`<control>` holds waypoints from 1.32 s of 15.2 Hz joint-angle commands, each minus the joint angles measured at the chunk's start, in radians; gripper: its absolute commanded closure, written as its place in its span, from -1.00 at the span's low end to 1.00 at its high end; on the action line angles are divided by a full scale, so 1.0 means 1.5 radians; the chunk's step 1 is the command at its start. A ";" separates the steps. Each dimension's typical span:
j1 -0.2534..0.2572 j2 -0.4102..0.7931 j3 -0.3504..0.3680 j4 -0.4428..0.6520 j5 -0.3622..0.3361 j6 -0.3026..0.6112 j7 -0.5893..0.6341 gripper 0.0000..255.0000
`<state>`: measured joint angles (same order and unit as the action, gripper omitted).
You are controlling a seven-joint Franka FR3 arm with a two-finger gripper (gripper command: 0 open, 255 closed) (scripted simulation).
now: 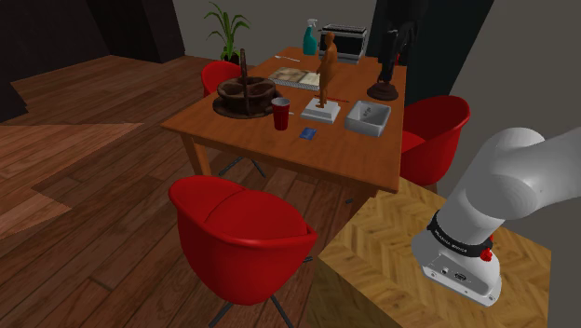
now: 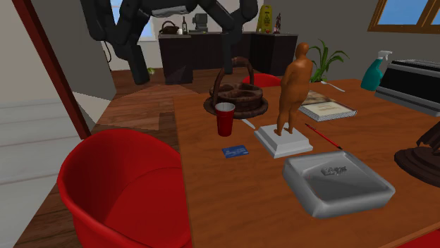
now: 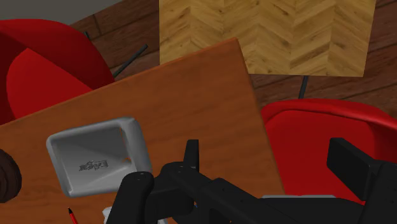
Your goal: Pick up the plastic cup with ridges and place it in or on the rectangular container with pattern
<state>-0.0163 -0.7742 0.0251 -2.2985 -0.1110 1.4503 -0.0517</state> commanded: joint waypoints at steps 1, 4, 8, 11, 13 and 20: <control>0.000 0.000 0.000 0.000 0.000 0.000 0.000 -1.00; -0.001 0.060 -0.019 0.006 -0.002 0.058 -0.017 -1.00; -0.001 0.148 -0.042 0.028 0.000 0.129 -0.041 -1.00; 0.000 0.217 -0.057 0.054 0.006 0.176 -0.060 -1.00; 0.001 0.265 -0.067 0.075 0.012 0.204 -0.074 -1.00; 0.002 0.439 -0.092 0.180 0.048 0.278 -0.128 -1.00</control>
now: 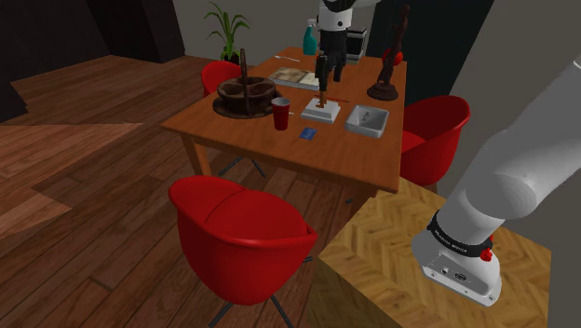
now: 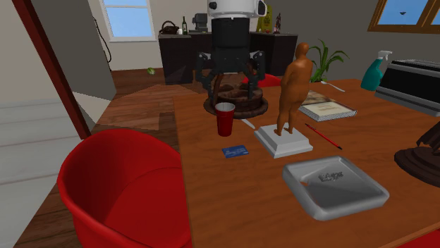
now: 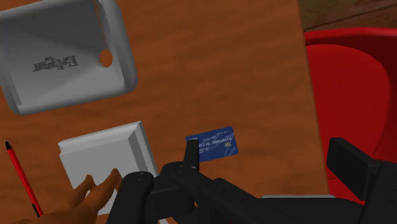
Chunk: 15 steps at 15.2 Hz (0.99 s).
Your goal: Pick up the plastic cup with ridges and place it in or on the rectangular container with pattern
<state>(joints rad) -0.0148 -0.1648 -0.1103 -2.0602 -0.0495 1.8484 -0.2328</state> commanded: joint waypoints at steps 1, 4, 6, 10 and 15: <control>0.001 0.058 -0.005 0.040 0.014 0.019 -0.015 -1.00; -0.002 0.136 -0.010 0.101 0.036 0.035 -0.039 -1.00; -0.005 0.188 -0.011 0.148 0.051 0.041 -0.055 -1.00; -0.016 0.296 -0.009 0.254 0.081 0.041 -0.083 -1.00; -0.033 0.442 0.001 0.423 0.114 0.017 -0.110 -1.00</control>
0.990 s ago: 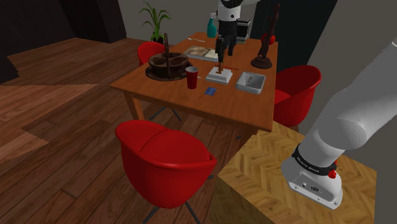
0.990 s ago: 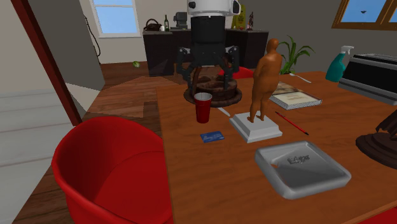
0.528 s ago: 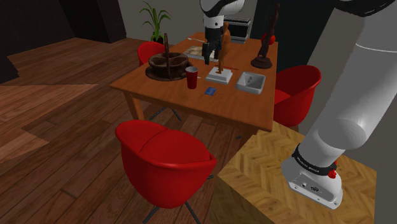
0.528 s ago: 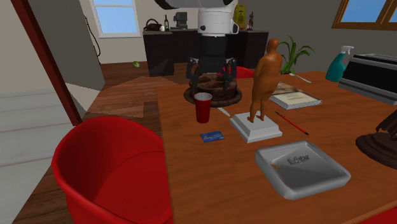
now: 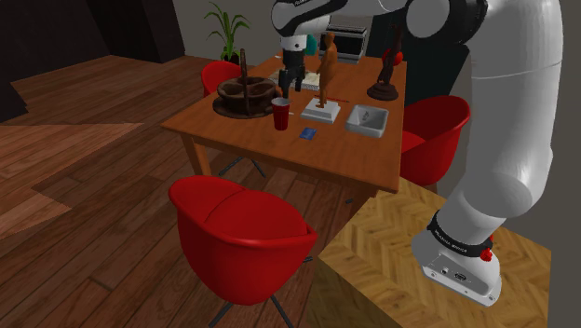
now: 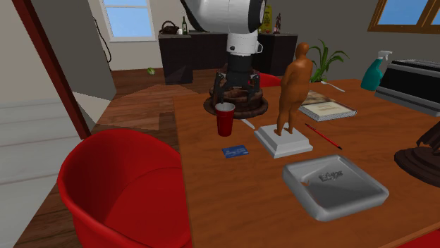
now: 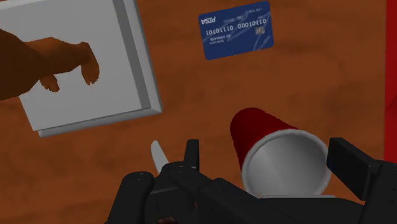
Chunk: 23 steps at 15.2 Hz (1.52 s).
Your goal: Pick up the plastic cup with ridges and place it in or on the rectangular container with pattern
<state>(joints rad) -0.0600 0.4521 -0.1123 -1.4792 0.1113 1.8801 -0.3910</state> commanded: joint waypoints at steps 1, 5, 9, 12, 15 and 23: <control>-0.007 0.063 0.005 0.076 0.012 -0.013 -0.008 -1.00; -0.008 0.082 0.008 0.076 0.015 0.006 -0.010 -1.00; -0.006 0.090 0.009 0.051 0.017 0.038 -0.012 -1.00; -0.006 0.091 0.009 0.048 0.017 0.042 -0.012 -1.00; -0.006 0.091 0.009 0.048 0.017 0.042 -0.012 -1.00; -0.006 0.091 0.009 0.048 0.017 0.043 -0.012 1.00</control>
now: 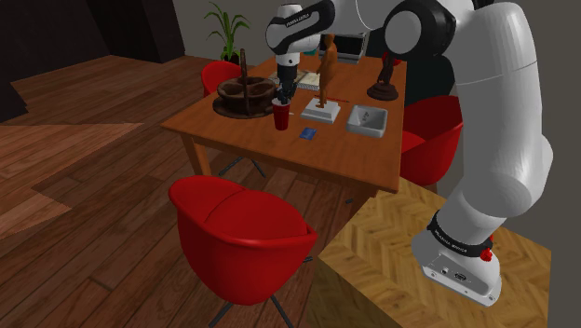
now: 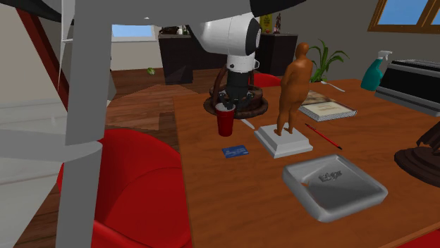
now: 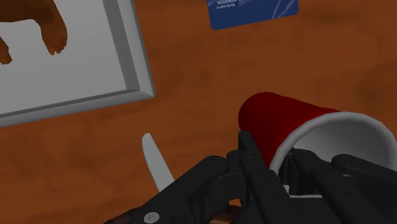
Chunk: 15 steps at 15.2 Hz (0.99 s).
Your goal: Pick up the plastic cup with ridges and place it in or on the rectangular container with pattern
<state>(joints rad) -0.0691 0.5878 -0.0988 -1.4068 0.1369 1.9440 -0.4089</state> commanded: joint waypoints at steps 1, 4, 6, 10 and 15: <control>0.000 0.000 0.000 0.000 0.000 0.000 0.000 1.00; 0.000 0.000 0.000 0.000 0.000 0.000 0.000 1.00; 0.000 -0.005 0.000 0.009 -0.001 -0.015 0.001 1.00; 0.000 -0.014 -0.001 0.031 -0.003 -0.046 0.004 1.00; -0.001 -0.022 -0.002 0.063 -0.005 -0.086 0.008 1.00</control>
<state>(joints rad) -0.0712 0.5567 -0.1015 -1.3242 0.1308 1.8298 -0.3991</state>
